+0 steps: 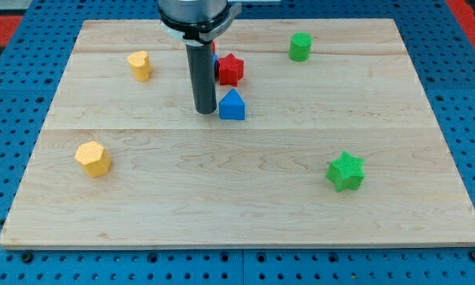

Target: Move the blue triangle to the bottom side of the blue cube

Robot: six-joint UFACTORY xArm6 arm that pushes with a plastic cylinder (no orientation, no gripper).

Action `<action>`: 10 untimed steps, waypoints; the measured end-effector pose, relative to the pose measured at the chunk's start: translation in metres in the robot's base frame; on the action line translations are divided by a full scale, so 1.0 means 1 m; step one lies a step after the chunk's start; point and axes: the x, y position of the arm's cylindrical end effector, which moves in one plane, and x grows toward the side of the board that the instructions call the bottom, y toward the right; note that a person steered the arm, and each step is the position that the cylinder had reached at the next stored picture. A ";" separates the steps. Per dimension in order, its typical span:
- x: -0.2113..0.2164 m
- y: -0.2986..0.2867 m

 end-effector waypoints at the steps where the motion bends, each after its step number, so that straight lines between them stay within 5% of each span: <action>1: 0.037 0.006; 4: 0.041 0.030; 7: -0.006 0.022; 10: -0.006 0.077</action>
